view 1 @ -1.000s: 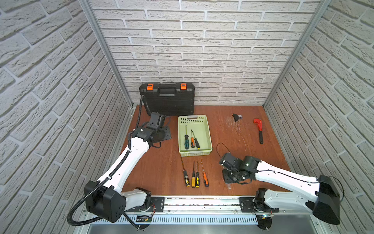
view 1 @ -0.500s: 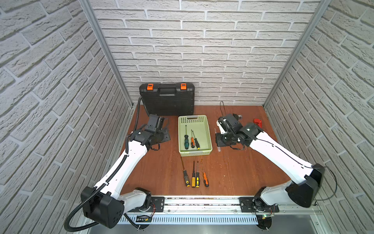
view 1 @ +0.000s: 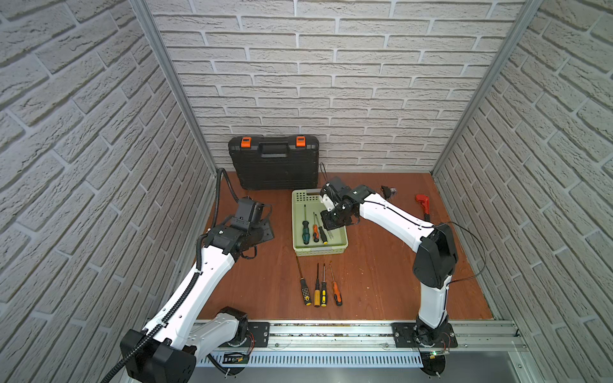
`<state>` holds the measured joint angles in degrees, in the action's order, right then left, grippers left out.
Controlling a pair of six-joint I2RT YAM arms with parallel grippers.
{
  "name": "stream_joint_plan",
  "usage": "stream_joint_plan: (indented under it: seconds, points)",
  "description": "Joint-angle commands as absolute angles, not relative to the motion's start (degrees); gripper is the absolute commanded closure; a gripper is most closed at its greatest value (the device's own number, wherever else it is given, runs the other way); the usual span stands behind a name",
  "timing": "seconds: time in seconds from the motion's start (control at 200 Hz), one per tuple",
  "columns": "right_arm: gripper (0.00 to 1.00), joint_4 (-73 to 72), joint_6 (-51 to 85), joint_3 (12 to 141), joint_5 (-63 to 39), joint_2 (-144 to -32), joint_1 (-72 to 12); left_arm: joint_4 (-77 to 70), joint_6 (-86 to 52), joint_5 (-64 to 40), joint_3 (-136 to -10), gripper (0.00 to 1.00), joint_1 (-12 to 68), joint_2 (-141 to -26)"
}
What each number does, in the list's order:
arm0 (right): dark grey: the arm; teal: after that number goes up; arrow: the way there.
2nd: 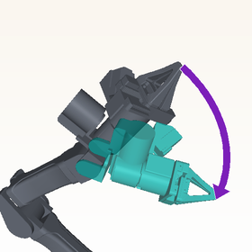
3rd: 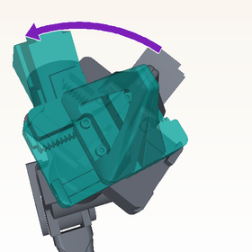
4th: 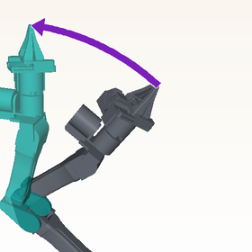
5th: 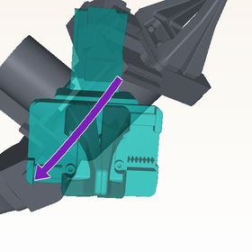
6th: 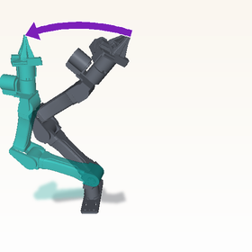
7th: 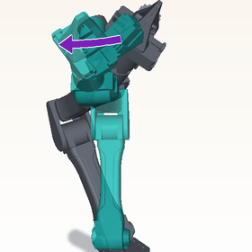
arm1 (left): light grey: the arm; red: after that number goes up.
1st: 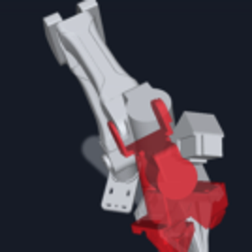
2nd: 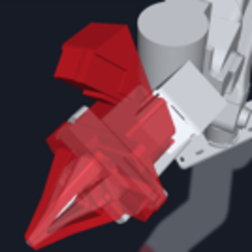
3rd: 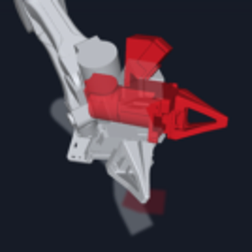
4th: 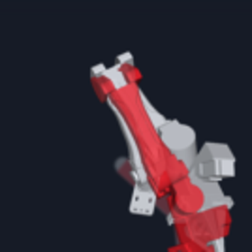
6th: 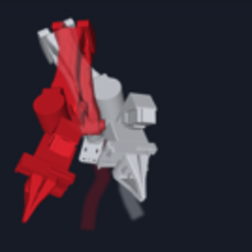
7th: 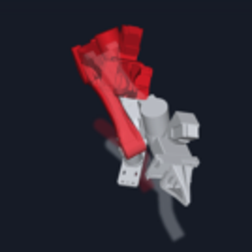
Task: Put the screwdriver in the bin
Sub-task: Place the screwdriver into the bin.
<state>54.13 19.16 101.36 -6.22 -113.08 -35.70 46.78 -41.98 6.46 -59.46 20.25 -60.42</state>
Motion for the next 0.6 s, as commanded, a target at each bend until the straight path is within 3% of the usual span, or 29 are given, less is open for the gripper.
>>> stream_joint_plan:
  seconds: [0.0,0.595]
  points:
    - [0.93,53.03,17.28,102.77,-4.3,-114.78,-35.4,46.6,-42.6,7.69,-58.06,0.46,19.87,-59.76]
    - [0.9,50.42,19.21,104.69,-2.07,-124.62,-33.84,46.2,-43.67,7.72,-55.73,0.46,19.87,-57.54]
